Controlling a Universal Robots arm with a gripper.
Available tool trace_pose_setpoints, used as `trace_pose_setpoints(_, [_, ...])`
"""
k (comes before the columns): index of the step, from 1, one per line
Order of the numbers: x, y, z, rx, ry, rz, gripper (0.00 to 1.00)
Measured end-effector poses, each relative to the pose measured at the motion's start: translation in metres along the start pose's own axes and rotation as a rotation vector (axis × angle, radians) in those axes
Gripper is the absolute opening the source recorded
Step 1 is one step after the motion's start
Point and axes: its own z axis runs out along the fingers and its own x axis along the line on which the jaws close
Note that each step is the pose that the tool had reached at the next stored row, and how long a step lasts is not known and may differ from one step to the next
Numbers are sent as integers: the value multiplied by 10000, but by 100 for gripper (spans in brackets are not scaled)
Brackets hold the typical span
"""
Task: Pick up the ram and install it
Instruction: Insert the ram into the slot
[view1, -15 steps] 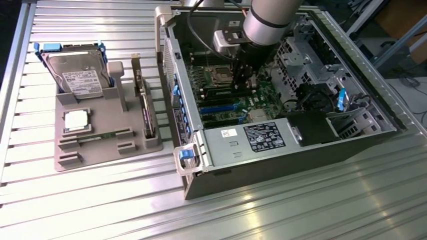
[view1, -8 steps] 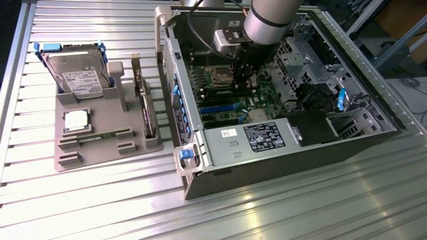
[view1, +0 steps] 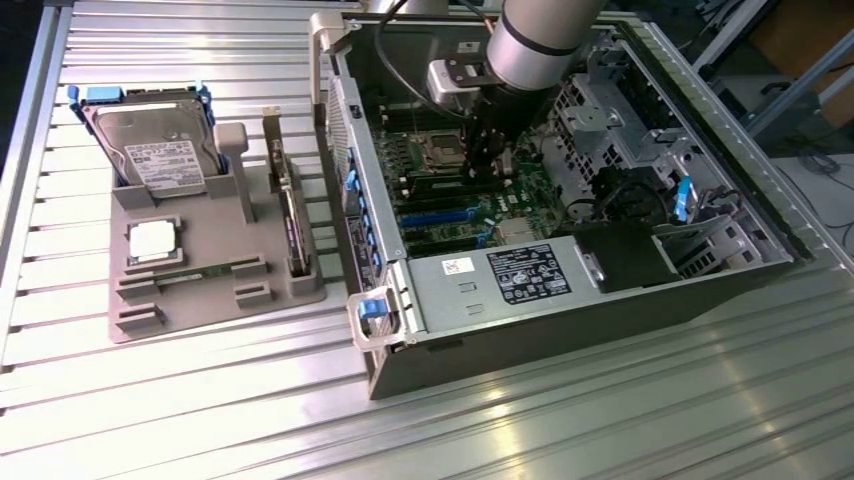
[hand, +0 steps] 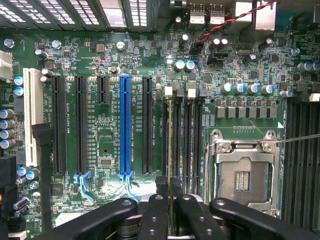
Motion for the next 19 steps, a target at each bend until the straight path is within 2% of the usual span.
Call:
trace_pose_setpoints(4, [2,0,24,-29,2,24,13])
trace_pose_setpoints(7, [1,0,26,-28,-1,24,14])
trace_pose_setpoints(8, [1,0,26,-28,1,24,21])
trace_pose_setpoints(9, [0,-1,5,-29,45,23,21])
trace_pose_setpoints(11, [-43,2,-102,-23,195,26,21])
trace_pose_setpoints(12, [-84,5,-165,-17,283,27,13])
trace_pose_setpoints(13, [-90,6,-179,-16,300,27,10])
trace_pose_setpoints(14, [-95,5,-185,-15,353,27,10])
trace_pose_setpoints(15, [-94,-29,-184,-49,374,29,10])
trace_pose_setpoints(16, [-93,-141,-177,-201,378,35,10])
trace_pose_setpoints(18, [-90,-300,-172,-360,381,40,10])
trace_pose_setpoints(19, [-89,-406,-171,-436,384,43,10])
